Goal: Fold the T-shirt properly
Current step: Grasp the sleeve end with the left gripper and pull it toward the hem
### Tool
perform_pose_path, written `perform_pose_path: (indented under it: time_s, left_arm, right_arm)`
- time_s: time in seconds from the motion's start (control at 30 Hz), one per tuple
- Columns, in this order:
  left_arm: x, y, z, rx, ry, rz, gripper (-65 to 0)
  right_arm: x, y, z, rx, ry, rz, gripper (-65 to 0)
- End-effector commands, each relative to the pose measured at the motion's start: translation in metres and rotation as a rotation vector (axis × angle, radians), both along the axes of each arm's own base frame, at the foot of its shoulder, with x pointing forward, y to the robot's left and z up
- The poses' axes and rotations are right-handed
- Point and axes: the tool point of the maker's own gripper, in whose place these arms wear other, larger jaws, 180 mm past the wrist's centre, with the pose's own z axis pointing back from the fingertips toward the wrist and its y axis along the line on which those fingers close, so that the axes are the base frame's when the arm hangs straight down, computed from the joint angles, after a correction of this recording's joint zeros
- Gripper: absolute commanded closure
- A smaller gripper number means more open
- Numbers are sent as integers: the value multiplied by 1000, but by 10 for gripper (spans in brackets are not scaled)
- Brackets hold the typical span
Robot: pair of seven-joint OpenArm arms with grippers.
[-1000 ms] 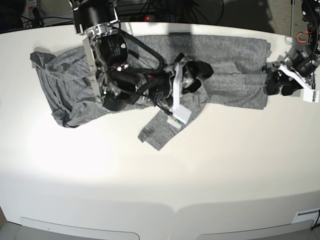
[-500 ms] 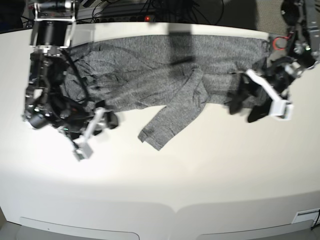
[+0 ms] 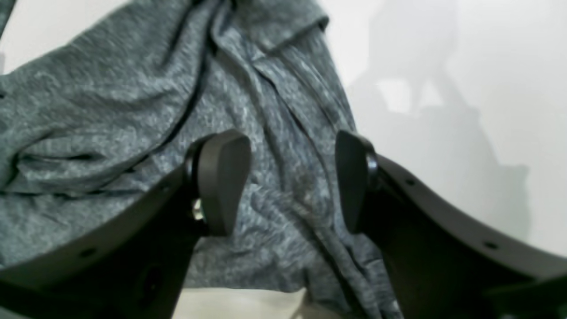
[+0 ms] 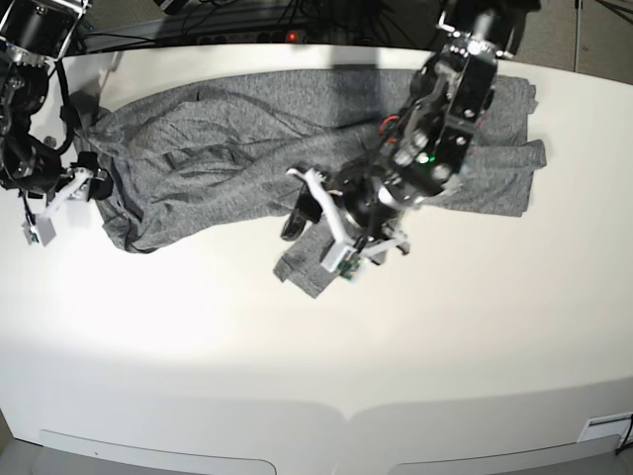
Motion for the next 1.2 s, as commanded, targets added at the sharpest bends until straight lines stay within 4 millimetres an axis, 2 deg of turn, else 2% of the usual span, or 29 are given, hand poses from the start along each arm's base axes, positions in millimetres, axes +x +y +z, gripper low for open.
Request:
perform_pose_path:
  time_s: [0.0, 0.3, 0.37, 0.57, 0.67, 0.8, 0.87, 0.9, 0.97, 1.0, 1.17]
  left_arm:
    - [17, -10, 17, -35, -45, 6, -350]
    - [41, -51, -25, -10, 47, -11, -350]
    - [48, -50, -30, -12, 39, 7, -350]
    - [75, -29, -39, 39, 36, 127, -350]
    - [77, -27, -39, 73, 12, 120, -350]
    - [69, -28, -47, 81, 38, 113, -344]
    - [63, -30, -51, 84, 46, 105, -276]
    - [60, -31, -53, 86, 50, 99, -219]
    - [56, -33, -56, 90, 54, 90, -55]
    - [56, -34, -56, 91, 54, 87, 0]
    - [57, -38, -44, 48, 82, 93, 0]
  right_arm:
    - [8, -6, 13, -15, -48, 2, -347]
    - [4, -6, 10, -14, -36, 2, -347]
    - [3, -6, 10, -15, -35, 2, -347]
    - [4, -6, 10, -14, -35, 2, -347]
    - [4, -6, 10, -14, -35, 2, -347]
    - [4, -6, 10, -14, -36, 2, -347]
    - [4, -6, 10, -14, -37, 2, -347]
    - [4, -6, 10, -14, -37, 2, -347]
    - [5, -6, 11, -13, -43, 1, -347]
    - [5, -6, 11, -13, -47, 1, -347]
    - [8, -6, 13, -12, -65, -2, -347]
